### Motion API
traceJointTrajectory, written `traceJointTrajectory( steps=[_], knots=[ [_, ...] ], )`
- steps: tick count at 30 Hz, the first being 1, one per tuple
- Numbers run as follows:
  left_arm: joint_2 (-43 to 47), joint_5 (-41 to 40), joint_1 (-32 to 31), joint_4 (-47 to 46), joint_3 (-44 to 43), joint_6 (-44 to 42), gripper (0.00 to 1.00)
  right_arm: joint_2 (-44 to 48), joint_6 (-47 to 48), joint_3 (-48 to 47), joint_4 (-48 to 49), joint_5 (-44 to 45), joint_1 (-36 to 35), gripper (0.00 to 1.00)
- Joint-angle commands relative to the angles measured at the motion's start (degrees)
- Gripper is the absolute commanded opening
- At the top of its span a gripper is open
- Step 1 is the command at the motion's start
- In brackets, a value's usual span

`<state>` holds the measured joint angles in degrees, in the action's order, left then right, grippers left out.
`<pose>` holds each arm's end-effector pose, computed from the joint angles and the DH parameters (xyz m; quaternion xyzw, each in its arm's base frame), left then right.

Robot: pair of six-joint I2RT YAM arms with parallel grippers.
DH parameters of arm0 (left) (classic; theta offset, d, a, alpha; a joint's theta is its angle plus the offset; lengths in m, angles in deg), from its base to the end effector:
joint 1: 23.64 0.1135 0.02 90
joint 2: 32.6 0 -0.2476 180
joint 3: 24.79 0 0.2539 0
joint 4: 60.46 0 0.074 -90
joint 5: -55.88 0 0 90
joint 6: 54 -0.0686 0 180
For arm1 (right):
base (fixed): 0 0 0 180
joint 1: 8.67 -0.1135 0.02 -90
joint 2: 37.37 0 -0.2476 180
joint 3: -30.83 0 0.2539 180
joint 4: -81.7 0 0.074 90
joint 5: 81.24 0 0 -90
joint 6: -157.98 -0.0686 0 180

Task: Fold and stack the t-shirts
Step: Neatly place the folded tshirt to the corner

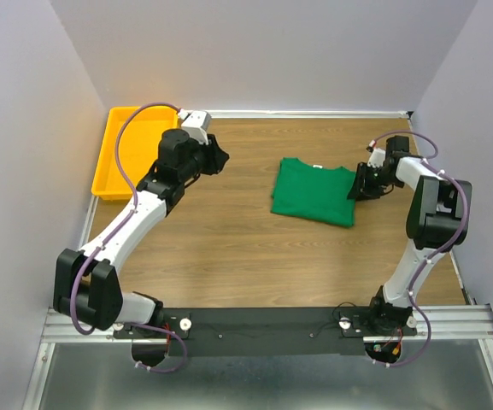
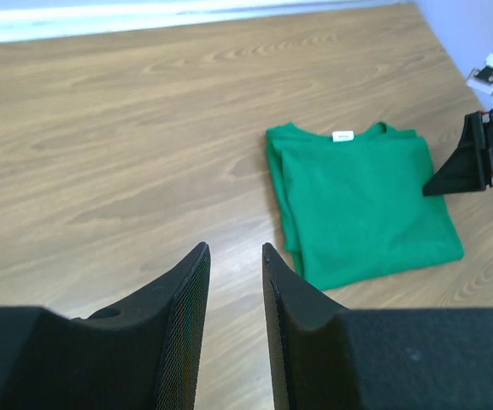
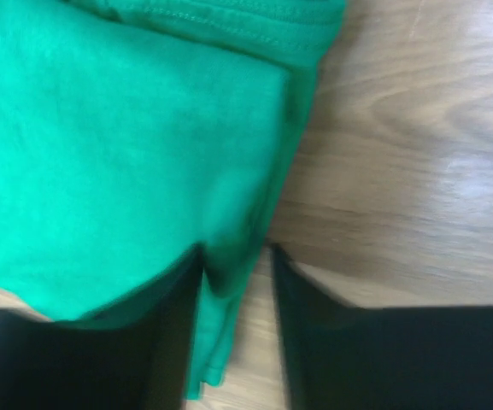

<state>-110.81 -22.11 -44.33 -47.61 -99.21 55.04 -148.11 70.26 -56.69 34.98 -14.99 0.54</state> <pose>0.3298 -0.1398 0.2987 0.0740 0.7966 -0.2808 0.5302 0.3874 -0.0348 0.1165 0.0225 0.9640 0.1846 0.1899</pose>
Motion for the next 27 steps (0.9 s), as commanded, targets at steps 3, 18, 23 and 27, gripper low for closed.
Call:
traceJointTrajectory(
  steps=[3,18,23,27],
  knots=[
    [4.6,-3.1,0.0,2.8,4.1,0.3,0.39,-3.5,-0.3,-3.2,-0.2,-1.6,2.6,0.15],
    [4.2,-3.0,0.4,5.6,2.8,0.1,0.38,-23.0,9.0,-39.1,0.3,21.7,10.4,0.07],
    [3.5,-2.2,0.4,5.2,2.6,0.8,0.38,-20.5,9.7,-39.4,3.4,27.8,11.1,0.48],
    [3.2,-2.4,0.4,5.3,1.4,0.5,0.38,-15.8,12.7,-35.5,3.6,24.0,10.4,0.59]
  ],
)
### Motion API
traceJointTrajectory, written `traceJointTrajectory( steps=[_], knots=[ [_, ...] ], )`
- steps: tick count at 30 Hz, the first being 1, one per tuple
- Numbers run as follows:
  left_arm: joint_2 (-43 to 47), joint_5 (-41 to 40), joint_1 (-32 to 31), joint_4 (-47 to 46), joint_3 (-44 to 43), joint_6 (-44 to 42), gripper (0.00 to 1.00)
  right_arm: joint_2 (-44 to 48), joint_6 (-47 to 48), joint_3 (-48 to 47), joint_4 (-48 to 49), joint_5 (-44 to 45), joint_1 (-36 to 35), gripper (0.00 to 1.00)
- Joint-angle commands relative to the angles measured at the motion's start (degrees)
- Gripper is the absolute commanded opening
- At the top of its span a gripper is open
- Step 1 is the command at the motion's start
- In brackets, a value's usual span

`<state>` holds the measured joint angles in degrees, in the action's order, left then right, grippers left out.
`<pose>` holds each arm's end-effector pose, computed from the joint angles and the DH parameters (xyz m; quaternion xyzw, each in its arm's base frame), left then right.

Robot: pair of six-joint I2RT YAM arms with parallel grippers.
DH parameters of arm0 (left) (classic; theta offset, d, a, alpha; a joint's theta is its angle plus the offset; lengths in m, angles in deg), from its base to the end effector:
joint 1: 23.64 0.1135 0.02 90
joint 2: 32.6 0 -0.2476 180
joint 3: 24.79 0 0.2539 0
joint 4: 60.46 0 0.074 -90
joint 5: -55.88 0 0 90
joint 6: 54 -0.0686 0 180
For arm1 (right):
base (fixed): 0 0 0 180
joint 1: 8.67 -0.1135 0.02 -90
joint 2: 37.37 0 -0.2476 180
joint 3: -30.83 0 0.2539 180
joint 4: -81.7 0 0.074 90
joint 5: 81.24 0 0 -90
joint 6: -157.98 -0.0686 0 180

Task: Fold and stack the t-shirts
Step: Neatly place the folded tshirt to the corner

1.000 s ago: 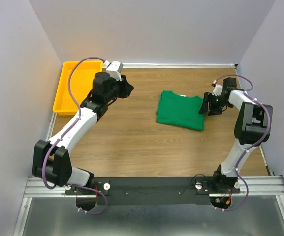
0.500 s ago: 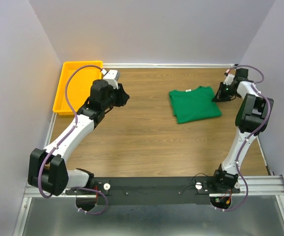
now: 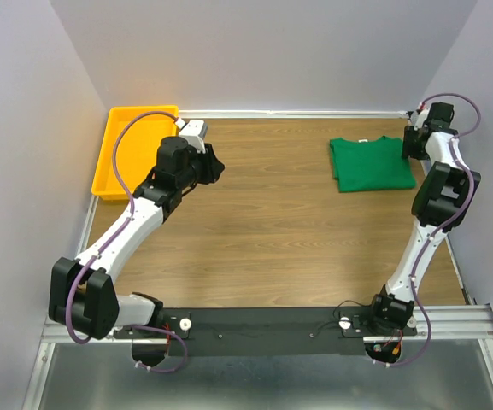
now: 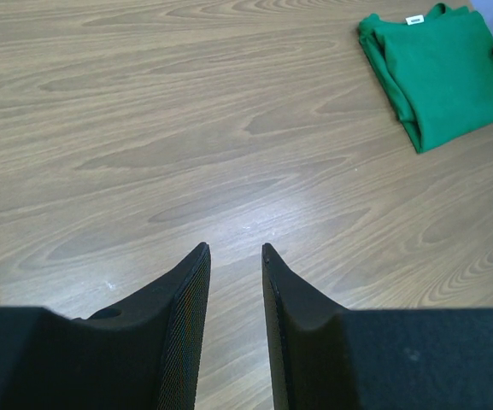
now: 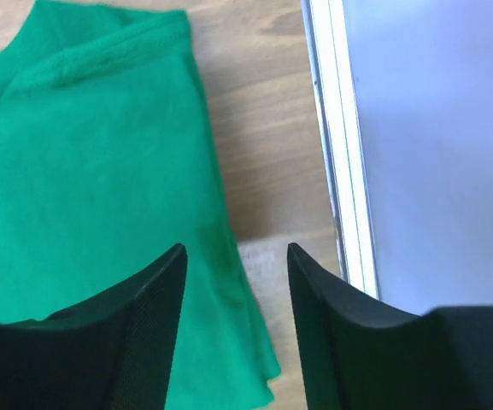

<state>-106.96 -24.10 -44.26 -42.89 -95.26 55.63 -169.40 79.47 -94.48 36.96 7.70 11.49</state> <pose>0.3124 -0.1303 0.2829 0.0563 0.8228 -0.2608 0.5019 0.4949 -0.1804 0.1562 0.0683 0.9415 -0.0816 0.3199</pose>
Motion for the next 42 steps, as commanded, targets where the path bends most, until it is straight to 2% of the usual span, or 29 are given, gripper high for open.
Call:
traceJointTrajectory(
  steps=[1,4,6,7,9,11,12,15,16,19,20,23,34,40,42],
  knots=[
    [-0.5,-0.7,0.3,0.7,-2.9,0.0,0.38,6.7,4.4,3.7,1.6,-1.9,-1.0,0.64],
    [0.0,-1.8,0.4,0.7,-3.1,-0.2,0.38,14.3,9.6,12.9,1.3,-9.9,-3.3,0.77],
    [1.5,-5.3,0.5,0.8,-3.0,0.2,0.4,21.0,15.5,17.6,0.1,-21.2,-5.8,0.83],
    [2.3,-6.6,0.8,0.7,-2.5,0.3,0.44,22.8,16.7,22.2,-0.4,-28.7,-6.9,0.87],
    [4.5,-8.9,1.4,-0.1,-2.0,0.3,0.48,25.8,16.6,25.1,-0.8,-33.7,-11.4,0.87],
    [5.6,-8.5,2.8,-0.4,-1.5,0.1,0.48,24.3,12.4,26.2,-1.4,-36.2,-16.8,0.82],
    [5.9,-8.2,3.1,-0.2,-1.6,0.0,0.49,23.1,10.7,25.9,-1.4,-36.5,-18.5,0.69],
    [6.2,-7.2,4.1,0.9,-1.7,-0.1,0.49,18.7,5.5,22.7,-1.4,-33.9,-23.0,0.37],
    [6.5,-7.1,4.2,1.5,-1.4,0.0,0.49,15.7,2.6,21.5,-1.3,-30.4,-23.5,0.23],
    [8.6,-6.8,4.3,1.3,0.5,0.6,0.49,11.8,-2.1,17.1,-0.8,-22.8,-24.2,0.13],
    [9.1,-6.4,4.4,1.0,1.1,1.0,0.49,9.8,-2.6,16.3,-0.9,-17.7,-24.2,0.13],
    [11.3,-6.1,4.5,0.4,3.3,2.1,0.48,8.8,-2.3,15.2,-0.9,-10.9,-24.2,0.11],
    [11.0,-4.7,4.7,-0.8,4.5,1.9,0.49,9.9,1.2,21.1,-0.3,2.7,-22.7,0.11],
    [11.0,-4.0,4.8,-1.3,4.6,2.2,0.49,10.4,1.5,20.0,-0.2,3.5,-18.1,0.13],
    [11.3,-4.3,4.8,-1.5,4.5,2.2,0.49,12.0,4.9,21.2,-0.5,-2.0,-17.7,0.19]
  ],
)
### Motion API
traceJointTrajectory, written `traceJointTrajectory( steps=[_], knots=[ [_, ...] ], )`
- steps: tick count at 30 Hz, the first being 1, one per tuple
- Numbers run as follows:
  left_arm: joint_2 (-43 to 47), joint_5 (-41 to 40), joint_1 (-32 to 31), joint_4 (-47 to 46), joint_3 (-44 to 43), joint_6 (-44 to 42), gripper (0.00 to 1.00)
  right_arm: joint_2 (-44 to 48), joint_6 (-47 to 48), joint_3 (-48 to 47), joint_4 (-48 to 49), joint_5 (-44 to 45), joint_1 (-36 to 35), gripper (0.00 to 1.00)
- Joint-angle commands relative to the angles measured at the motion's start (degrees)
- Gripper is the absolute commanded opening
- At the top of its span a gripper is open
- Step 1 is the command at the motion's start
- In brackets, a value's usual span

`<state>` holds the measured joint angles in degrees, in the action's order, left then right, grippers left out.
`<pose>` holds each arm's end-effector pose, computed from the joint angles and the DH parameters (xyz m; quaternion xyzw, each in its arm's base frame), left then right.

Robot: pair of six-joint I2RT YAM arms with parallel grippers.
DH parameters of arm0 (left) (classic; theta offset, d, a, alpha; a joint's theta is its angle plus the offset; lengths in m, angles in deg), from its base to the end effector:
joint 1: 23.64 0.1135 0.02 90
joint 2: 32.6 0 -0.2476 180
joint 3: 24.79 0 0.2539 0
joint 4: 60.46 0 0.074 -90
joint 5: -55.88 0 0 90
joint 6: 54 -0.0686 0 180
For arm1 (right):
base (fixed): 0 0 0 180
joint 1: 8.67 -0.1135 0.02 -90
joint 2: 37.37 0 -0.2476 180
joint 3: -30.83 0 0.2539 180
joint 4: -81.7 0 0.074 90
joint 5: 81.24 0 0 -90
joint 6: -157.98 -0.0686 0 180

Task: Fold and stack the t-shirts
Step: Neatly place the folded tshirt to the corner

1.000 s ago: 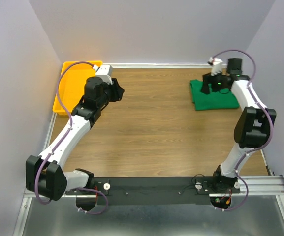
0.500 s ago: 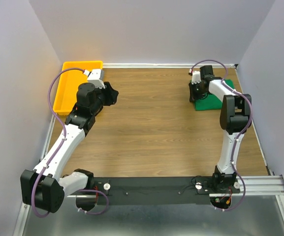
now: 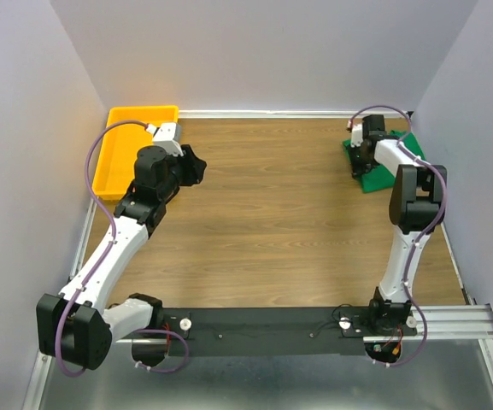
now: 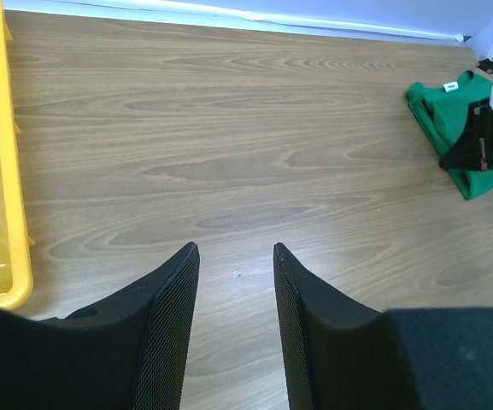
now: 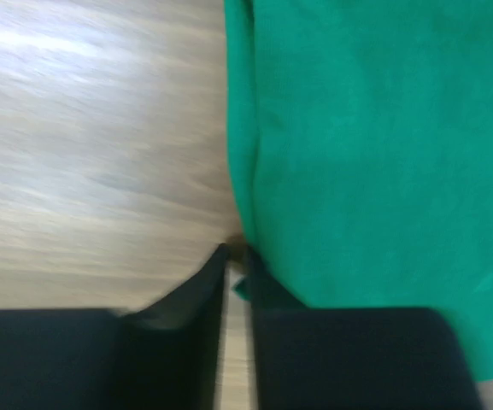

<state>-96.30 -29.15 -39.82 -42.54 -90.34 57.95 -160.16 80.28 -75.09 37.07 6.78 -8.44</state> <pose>0.2873 -0.0895 0.3043 -0.0141 0.7986 -0.2290 0.5565 0.4651 0.0005 0.1227 -0.1061 0.9633 -0.0102 0.2465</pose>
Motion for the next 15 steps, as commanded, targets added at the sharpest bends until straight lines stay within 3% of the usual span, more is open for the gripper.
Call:
traceJointTrajectory(
  steps=[1,2,3,4,5,7,10,12,13,15],
  knots=[
    [0.8,0.5,0.5,-1.9,-0.6,0.0,0.49,4.0,6.4,2.7,-0.7,-5.2,2.2,0.29],
    [0.9,0.4,0.5,-2.1,-1.1,-0.1,0.49,5.9,8.9,3.5,-2.8,-15.2,2.2,0.37],
    [0.9,0.1,0.8,-2.0,-1.5,0.0,0.5,9.0,13.7,4.5,-4.4,-20.4,2.1,0.51],
    [0.8,0.0,1.1,-2.1,-1.8,0.2,0.52,11.0,15.5,5.2,-5.9,-24.9,2.1,0.51],
    [0.6,-0.1,1.4,-2.0,-2.7,0.5,0.57,14.6,16.3,6.0,-7.1,-29.7,1.8,0.58],
    [0.2,0.5,2.9,-2.2,-3.9,1.3,0.62,18.7,17.9,8.6,-7.1,-31.4,0.6,0.68],
    [-0.7,3.9,5.0,-2.6,-5.5,2.5,0.63,24.5,14.9,9.8,-5.1,-28.9,0.1,0.74],
    [-1.0,6.4,7.6,-2.5,-6.1,3.1,0.63,29.1,9.4,11.6,0.5,-19.6,0.1,0.82],
    [-0.8,6.9,8.5,-2.4,-6.5,3.3,0.63,31.0,7.4,12.8,3.3,-15.4,0.2,1.0],
    [0.0,5.5,10.4,-0.3,-7.7,2.7,0.64,34.1,-2.1,17.9,13.4,0.3,0.2,1.0]
  ],
)
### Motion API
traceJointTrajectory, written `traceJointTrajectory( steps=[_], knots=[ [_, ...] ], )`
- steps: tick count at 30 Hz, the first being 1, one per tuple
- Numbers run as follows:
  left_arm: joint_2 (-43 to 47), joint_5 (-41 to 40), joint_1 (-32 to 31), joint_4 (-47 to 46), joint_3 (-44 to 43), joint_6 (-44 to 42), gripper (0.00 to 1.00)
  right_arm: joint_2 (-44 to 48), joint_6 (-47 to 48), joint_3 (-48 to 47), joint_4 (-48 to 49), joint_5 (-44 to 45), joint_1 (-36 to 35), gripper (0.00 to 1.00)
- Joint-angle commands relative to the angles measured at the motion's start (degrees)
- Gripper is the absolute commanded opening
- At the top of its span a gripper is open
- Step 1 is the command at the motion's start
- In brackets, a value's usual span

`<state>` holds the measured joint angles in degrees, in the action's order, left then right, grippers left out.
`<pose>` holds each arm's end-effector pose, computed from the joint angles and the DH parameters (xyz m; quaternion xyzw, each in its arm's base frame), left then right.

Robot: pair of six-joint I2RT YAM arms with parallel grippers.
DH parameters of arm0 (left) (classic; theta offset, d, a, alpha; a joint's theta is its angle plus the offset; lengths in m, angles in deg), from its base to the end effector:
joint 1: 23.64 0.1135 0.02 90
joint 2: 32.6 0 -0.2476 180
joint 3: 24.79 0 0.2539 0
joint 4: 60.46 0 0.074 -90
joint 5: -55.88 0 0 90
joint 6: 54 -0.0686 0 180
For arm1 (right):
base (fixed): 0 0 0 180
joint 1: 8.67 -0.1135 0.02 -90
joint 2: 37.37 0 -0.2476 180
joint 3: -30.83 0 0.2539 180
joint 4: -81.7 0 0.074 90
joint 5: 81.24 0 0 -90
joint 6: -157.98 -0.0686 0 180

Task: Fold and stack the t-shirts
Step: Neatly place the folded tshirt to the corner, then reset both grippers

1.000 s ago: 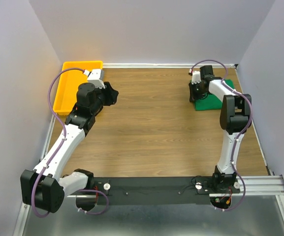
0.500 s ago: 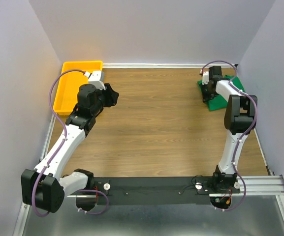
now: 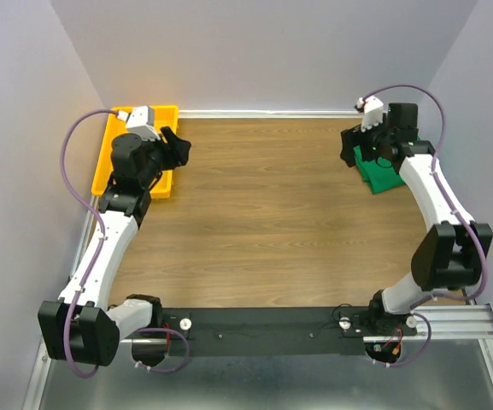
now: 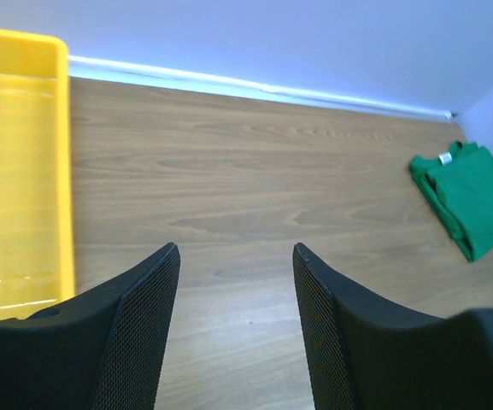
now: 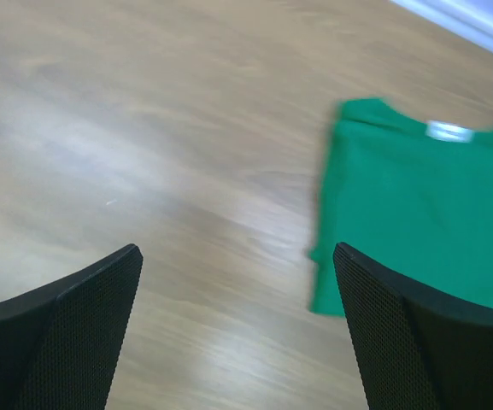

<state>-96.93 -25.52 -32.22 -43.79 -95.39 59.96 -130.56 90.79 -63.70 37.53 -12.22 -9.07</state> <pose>0.2997 -0.0556 0.3388 -0.0550 0.7657 -0.2341 0.5966 0.3887 0.0273 0.2728 -0.2526 0.8681 0.0872 0.4183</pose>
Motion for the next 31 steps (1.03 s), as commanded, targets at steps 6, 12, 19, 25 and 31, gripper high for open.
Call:
traceJointTrajectory(
  steps=[6,12,19,25,31],
  knots=[
    [0.4,-19.9,2.9,15.2,-8.5,-8.1,0.74,10.8,-25.3,12.3,17.5,37.9,1.3,1.0],
    [8.5,-21.6,3.0,13.3,-1.7,-11.2,0.83,17.6,-25.8,19.1,16.8,34.1,2.2,1.0],
    [10.4,-19.1,3.0,12.2,1.1,-8.2,0.83,20.9,-25.4,22.9,16.8,31.9,2.3,1.0],
    [12.3,-19.3,3.0,12.0,2.0,-8.2,0.84,22.6,-25.1,26.4,17.6,31.9,2.3,1.0],
    [13.6,-22.0,3.0,11.8,3.0,-8.2,0.84,25.7,-23.5,29.2,20.5,31.5,2.3,1.0]
  ],
)
